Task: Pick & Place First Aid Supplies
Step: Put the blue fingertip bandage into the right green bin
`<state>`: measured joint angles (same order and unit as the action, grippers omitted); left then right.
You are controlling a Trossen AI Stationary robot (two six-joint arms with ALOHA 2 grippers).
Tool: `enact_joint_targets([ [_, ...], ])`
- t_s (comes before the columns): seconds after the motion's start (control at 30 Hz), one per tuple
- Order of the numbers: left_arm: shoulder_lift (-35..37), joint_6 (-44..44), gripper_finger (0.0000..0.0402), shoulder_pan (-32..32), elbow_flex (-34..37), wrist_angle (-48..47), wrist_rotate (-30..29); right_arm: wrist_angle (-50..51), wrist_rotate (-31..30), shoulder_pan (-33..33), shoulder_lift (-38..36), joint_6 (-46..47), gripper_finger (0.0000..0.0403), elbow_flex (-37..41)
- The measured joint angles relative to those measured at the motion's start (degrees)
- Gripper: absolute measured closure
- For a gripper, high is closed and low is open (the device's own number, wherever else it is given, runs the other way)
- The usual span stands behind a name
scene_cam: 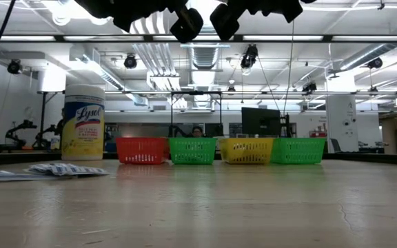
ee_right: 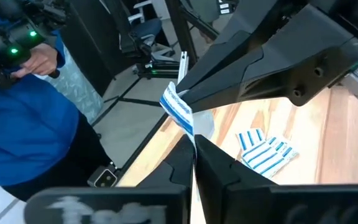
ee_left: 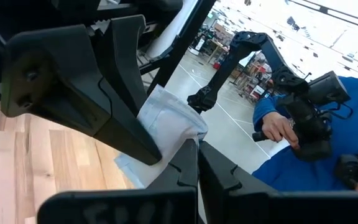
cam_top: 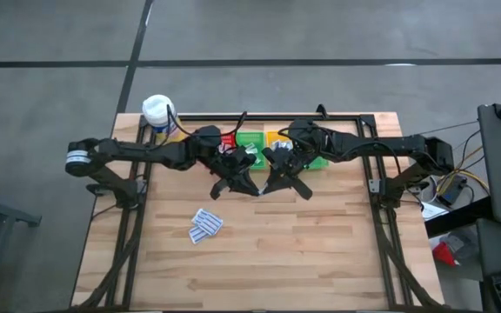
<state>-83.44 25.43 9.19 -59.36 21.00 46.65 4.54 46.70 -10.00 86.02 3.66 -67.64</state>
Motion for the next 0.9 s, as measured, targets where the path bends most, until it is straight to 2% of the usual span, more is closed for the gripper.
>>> enact_joint_targets([
  [0.33,0.0,0.6,0.0392,0.0,0.5,-0.2,-1.2,1.7,-0.2,0.0,0.0,0.3,0.0395,0.1],
  [0.43,0.0,0.7,0.0370,0.1,0.5,-0.2,-1.2,2.3,-0.2,0.0,0.0,0.3,0.0395,0.1],
  [0.7,0.1,4.8,0.0281,1.0,0.5,-4.8,-1.1,2.9,-0.4,0.0,-0.1,0.2,0.0395,0.2],
  [0.9,2.2,4.9,0.0263,2.0,0.6,-7.2,1.2,8.4,-5.1,-0.2,-0.1,-1.1,0.0395,0.2],
])
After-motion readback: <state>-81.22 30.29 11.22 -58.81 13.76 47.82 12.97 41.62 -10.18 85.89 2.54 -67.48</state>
